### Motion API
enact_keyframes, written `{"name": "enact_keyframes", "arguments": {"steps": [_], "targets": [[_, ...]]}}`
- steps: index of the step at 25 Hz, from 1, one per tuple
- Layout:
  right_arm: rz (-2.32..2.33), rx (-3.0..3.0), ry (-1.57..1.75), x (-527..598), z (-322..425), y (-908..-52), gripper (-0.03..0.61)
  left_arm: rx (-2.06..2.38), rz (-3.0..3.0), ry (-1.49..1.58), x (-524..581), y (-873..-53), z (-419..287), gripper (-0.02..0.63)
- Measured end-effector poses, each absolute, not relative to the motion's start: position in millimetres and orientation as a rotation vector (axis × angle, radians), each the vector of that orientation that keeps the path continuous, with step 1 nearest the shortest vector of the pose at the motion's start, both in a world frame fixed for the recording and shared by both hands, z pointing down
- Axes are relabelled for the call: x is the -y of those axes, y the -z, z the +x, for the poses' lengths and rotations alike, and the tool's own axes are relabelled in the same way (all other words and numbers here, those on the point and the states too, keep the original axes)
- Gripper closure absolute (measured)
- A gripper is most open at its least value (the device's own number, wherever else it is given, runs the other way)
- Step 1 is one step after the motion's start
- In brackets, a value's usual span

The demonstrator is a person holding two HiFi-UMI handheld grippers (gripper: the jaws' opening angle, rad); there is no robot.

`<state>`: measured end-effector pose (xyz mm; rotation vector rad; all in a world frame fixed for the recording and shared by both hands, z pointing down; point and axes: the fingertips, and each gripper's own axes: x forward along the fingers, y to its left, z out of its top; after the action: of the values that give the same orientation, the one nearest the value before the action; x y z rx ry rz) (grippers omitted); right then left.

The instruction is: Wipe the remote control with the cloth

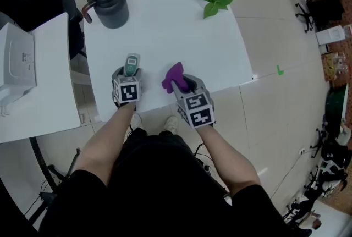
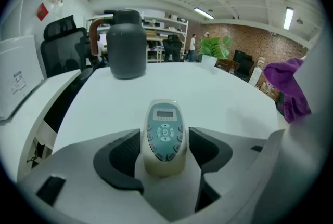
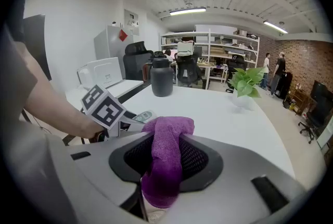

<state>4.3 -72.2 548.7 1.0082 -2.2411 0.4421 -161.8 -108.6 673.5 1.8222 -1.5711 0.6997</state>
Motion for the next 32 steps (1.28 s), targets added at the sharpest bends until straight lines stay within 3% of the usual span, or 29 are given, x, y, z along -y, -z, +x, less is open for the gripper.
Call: {"name": "enact_keyframes", "arguments": {"steps": [4, 19, 24, 29, 32], "targets": [[0.977, 2.198, -0.420, 91.8, 7.1, -574.9, 0.434, 1.557, 1.853, -0.686, 105.7, -660.2, -158.3, 0.308], [0.880, 2.022, -0.412, 134.0, -5.1, -659.3, 0.385, 1.526, 1.975, -0.622, 72.1, -602.6, -162.3, 0.318], [0.942, 2.033, -0.390, 127.2, -0.4, -638.6, 0.351, 1.499, 2.051, -0.572, 73.4, -579.9, -157.5, 0.325], [1.030, 2.155, -0.363, 98.7, -7.1, -573.1, 0.351, 1.478, 2.182, -0.494, 64.8, -540.0, -165.7, 0.384], [1.067, 2.254, -0.366, 70.7, -24.1, -528.8, 0.431, 1.460, 2.293, -0.453, 52.5, -506.7, -169.3, 0.442]]}}
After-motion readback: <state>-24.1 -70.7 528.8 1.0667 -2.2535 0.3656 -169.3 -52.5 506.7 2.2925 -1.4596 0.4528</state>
